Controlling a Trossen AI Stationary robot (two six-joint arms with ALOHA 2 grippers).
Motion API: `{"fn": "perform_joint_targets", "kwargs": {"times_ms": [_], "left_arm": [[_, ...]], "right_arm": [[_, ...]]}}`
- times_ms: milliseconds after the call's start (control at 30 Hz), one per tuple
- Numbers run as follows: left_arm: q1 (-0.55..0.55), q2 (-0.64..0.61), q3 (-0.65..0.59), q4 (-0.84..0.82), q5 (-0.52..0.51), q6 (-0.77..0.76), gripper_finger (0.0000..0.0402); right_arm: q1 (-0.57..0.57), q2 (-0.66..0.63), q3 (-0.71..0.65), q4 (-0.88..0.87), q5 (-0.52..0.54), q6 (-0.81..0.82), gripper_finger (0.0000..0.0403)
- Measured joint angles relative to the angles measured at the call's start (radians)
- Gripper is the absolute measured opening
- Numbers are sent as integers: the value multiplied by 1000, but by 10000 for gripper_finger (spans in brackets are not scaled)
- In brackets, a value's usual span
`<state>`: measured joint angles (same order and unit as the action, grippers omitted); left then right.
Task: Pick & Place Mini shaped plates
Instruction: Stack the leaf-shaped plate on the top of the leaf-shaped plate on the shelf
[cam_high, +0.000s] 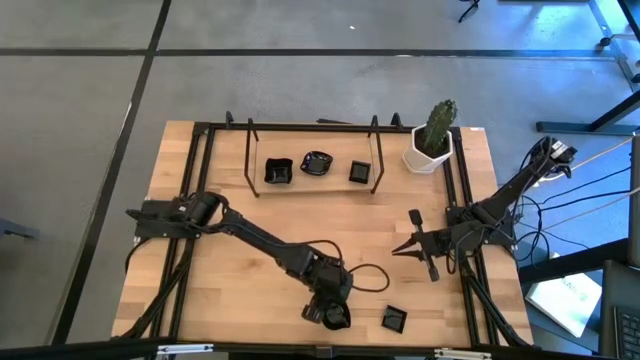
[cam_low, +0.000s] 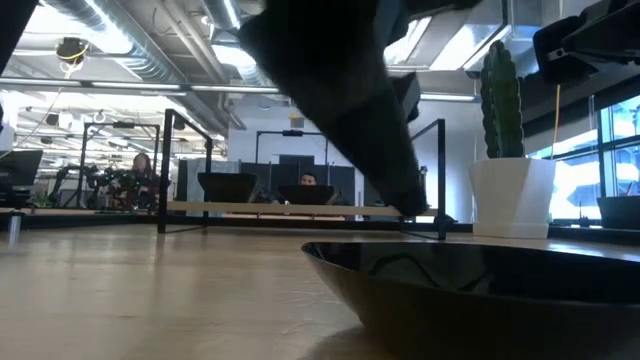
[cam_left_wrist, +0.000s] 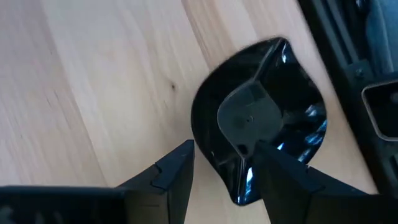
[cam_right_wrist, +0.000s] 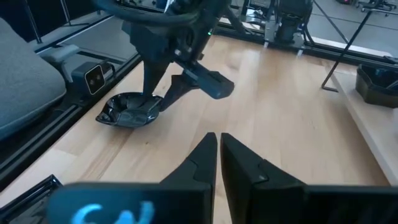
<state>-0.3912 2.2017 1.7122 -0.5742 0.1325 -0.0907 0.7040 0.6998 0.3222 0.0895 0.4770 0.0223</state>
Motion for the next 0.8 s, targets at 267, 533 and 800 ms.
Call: {"fn": "perform_joint_targets", "kwargs": {"times_ms": [267, 533, 800], "left_arm": [[16, -2, 1, -2, 20, -72, 159], [13, -2, 1, 3, 20, -73, 159], [12, -2, 1, 42, -5, -110, 159]], "right_arm": [[0, 0, 0, 7, 0, -2, 24], [0, 0, 0, 7, 0, -1, 24], [0, 0, 0, 10, 0, 12, 24]]}}
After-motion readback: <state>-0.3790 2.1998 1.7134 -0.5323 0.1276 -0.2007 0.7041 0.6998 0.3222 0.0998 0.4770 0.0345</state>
